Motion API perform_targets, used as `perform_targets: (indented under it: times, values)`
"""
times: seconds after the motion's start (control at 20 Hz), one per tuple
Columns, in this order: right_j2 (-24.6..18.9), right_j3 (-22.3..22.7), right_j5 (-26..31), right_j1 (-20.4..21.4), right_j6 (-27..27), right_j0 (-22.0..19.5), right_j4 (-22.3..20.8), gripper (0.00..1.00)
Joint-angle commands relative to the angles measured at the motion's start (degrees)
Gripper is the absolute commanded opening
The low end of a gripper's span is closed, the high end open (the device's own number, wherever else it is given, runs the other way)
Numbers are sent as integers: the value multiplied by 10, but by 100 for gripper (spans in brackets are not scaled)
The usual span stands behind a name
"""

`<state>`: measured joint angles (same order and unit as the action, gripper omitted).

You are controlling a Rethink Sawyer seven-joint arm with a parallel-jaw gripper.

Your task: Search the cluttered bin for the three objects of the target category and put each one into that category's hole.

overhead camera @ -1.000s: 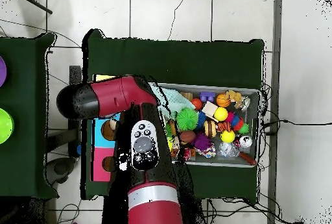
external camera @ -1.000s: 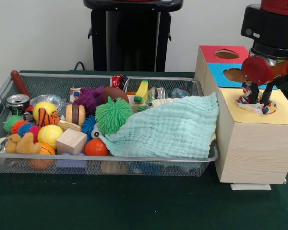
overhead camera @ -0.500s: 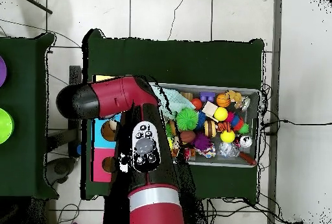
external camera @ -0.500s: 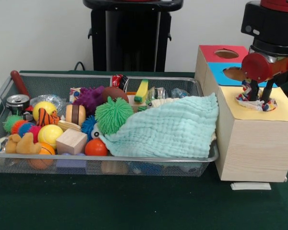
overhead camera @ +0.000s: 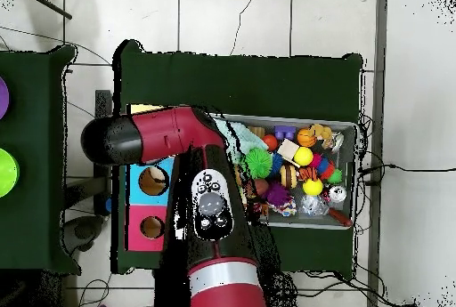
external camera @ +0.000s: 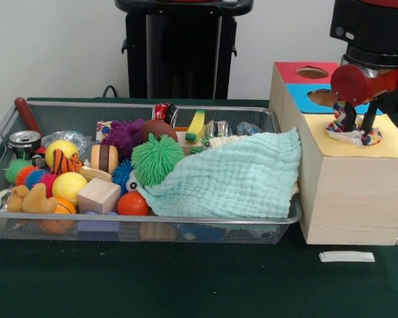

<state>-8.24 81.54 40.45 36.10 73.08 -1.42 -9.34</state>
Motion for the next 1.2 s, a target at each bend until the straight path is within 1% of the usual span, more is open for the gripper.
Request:
perform_targets:
  times: [0.05,0.25,0.45,0.7,0.9,1.05,1.2]
  values:
    - [-44,54,94,113,-30,-69,28,100]
    - [-49,36,124,116,-15,-66,21,100]
    - [-43,23,128,108,5,-54,8,100]
    - [-26,-3,118,80,39,-29,-9,100]
    - [-12,-24,125,63,61,-13,-21,100]
    - [-1,-35,119,46,77,1,-30,100]
    - [6,-41,115,34,78,7,-31,100]
